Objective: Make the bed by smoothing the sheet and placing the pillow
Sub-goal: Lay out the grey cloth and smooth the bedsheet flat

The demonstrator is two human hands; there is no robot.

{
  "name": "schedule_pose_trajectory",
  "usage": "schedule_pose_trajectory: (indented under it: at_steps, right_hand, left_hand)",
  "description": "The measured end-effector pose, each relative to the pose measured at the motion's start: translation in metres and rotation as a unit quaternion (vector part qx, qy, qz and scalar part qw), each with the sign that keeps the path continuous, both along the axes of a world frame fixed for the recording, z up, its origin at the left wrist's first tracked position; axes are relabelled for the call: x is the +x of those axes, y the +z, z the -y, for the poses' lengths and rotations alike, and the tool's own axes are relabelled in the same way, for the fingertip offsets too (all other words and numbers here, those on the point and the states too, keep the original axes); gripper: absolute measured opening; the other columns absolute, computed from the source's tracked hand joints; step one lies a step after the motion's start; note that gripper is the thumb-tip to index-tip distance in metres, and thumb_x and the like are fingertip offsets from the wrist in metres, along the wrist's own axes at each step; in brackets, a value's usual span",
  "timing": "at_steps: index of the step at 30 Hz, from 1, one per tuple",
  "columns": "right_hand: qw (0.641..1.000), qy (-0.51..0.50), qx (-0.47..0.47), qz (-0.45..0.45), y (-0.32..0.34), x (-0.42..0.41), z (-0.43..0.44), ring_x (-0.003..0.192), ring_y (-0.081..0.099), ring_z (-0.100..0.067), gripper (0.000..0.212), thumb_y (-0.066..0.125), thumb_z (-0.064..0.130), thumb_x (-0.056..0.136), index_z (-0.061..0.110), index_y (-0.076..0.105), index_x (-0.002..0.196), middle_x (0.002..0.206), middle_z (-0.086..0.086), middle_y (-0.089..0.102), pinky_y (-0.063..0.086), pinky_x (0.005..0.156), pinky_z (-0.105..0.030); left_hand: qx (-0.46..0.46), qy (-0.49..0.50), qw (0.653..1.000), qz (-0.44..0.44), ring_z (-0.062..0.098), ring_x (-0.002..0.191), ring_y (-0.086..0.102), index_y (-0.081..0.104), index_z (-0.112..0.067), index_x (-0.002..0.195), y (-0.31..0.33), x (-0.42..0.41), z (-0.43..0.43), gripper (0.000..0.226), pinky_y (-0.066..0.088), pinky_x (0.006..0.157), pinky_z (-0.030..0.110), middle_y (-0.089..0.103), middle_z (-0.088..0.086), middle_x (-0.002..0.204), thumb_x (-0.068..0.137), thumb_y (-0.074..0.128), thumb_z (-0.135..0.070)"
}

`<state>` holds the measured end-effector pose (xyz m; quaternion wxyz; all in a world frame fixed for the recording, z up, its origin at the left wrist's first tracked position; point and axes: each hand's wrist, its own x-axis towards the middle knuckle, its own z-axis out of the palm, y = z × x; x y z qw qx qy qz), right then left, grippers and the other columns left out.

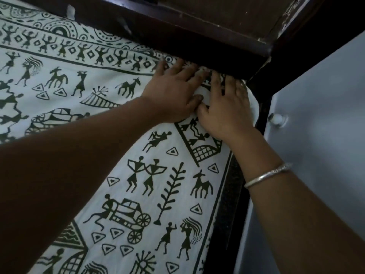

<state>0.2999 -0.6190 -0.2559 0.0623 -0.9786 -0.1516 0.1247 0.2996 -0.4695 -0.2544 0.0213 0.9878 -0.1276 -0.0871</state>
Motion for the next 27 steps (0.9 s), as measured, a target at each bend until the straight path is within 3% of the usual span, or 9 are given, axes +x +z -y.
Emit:
schedule_pose_trajectory:
  at_steps: [3, 5, 10, 13, 16, 19, 21, 23, 27]
  right_hand:
    - [0.998, 0.019, -0.018, 0.064, 0.003, -0.002, -0.001, 0.144, 0.016, -0.034, 0.074, 0.038, 0.046, 0.092, 0.011, 0.013, 0.152, 0.155, -0.021, 0.020, 0.009, 0.118, -0.043]
    - [0.994, 0.054, -0.016, 0.089, 0.004, -0.005, -0.004, 0.144, 0.017, -0.032, 0.068, 0.037, 0.039, 0.093, 0.011, 0.016, 0.152, 0.156, -0.018, 0.021, 0.010, 0.117, -0.042]
    - [0.999, 0.045, 0.018, 0.016, 0.004, 0.002, -0.006, 0.145, 0.007, -0.034, 0.069, 0.036, 0.038, 0.093, 0.024, 0.006, 0.153, 0.159, -0.012, 0.011, 0.008, 0.118, -0.044]
    - [0.998, 0.004, -0.066, -0.002, 0.017, 0.008, -0.021, 0.139, 0.023, -0.040, 0.068, 0.037, 0.041, 0.092, 0.020, 0.013, 0.152, 0.153, -0.022, 0.024, 0.016, 0.115, -0.049]
    - [0.994, 0.030, -0.091, 0.058, 0.040, 0.000, -0.051, 0.109, 0.055, -0.033, 0.030, 0.044, 0.025, 0.094, 0.010, 0.057, 0.116, 0.116, -0.016, 0.061, 0.037, 0.094, -0.042]
    - [0.973, 0.168, 0.006, 0.156, 0.043, -0.013, -0.086, 0.101, 0.060, -0.033, 0.027, 0.045, 0.015, 0.089, 0.006, 0.063, 0.106, 0.103, -0.016, 0.065, 0.041, 0.084, -0.039]
    - [0.954, 0.260, 0.059, 0.135, 0.035, -0.010, -0.118, 0.122, 0.050, -0.035, 0.046, 0.040, 0.017, 0.089, -0.001, 0.051, 0.130, 0.127, -0.021, 0.057, 0.035, 0.104, -0.043]
    - [0.941, 0.329, 0.065, 0.044, 0.027, -0.002, -0.152, 0.143, 0.024, -0.029, 0.057, 0.036, 0.022, 0.095, 0.004, 0.025, 0.148, 0.153, -0.016, 0.030, 0.015, 0.116, -0.040]
    - [0.923, 0.385, 0.003, 0.020, 0.009, 0.033, -0.197, 0.147, -0.002, -0.027, 0.073, 0.036, 0.051, 0.096, 0.023, 0.002, 0.154, 0.162, -0.003, 0.000, 0.000, 0.118, -0.042]
  left_hand:
    - [0.037, -0.024, 0.994, 0.099, 0.034, 0.137, 0.030, 0.033, -0.016, 0.145, 0.000, -0.017, -0.007, 0.065, 0.019, 0.112, 0.051, 0.037, 0.011, 0.148, 0.090, 0.026, -0.050]
    - [0.052, 0.042, 0.992, 0.104, 0.037, 0.130, 0.038, 0.033, -0.015, 0.144, -0.001, -0.021, -0.012, 0.073, 0.027, 0.107, 0.051, 0.042, 0.015, 0.142, 0.086, 0.025, -0.060]
    - [0.000, 0.094, 0.996, 0.010, 0.034, 0.144, 0.011, 0.009, -0.017, 0.152, -0.009, -0.010, -0.010, 0.094, 0.008, 0.115, 0.050, 0.015, 0.015, 0.157, 0.075, 0.010, -0.072]
    - [-0.033, 0.068, 0.997, -0.035, 0.030, 0.146, 0.001, 0.005, -0.018, 0.152, -0.004, 0.004, -0.022, 0.087, -0.002, 0.116, 0.045, 0.010, 0.012, 0.159, 0.081, 0.017, -0.067]
    - [-0.066, 0.013, 0.997, 0.024, 0.030, 0.140, 0.027, 0.030, -0.014, 0.147, 0.007, -0.001, -0.042, 0.066, 0.013, 0.115, 0.044, 0.034, 0.014, 0.150, 0.093, 0.026, -0.050]
    - [-0.057, 0.049, 0.982, 0.173, 0.035, 0.113, 0.053, 0.055, -0.006, 0.128, 0.007, -0.024, -0.081, 0.052, 0.033, 0.101, 0.046, 0.058, 0.019, 0.125, 0.092, 0.034, -0.037]
    - [-0.030, 0.188, 0.968, 0.164, 0.038, 0.118, 0.048, 0.050, -0.008, 0.132, 0.006, -0.036, -0.119, 0.054, 0.030, 0.102, 0.048, 0.052, 0.021, 0.130, 0.091, 0.034, -0.039]
    - [0.000, 0.319, 0.946, 0.066, 0.038, 0.136, 0.029, 0.032, -0.019, 0.146, 0.005, -0.040, -0.158, 0.059, 0.020, 0.110, 0.051, 0.032, 0.017, 0.150, 0.095, 0.026, -0.048]
    - [-0.016, 0.318, 0.946, -0.064, 0.036, 0.145, -0.007, -0.002, -0.039, 0.149, -0.007, -0.028, -0.204, 0.061, 0.002, 0.116, 0.051, -0.009, 0.004, 0.160, 0.096, 0.024, -0.054]
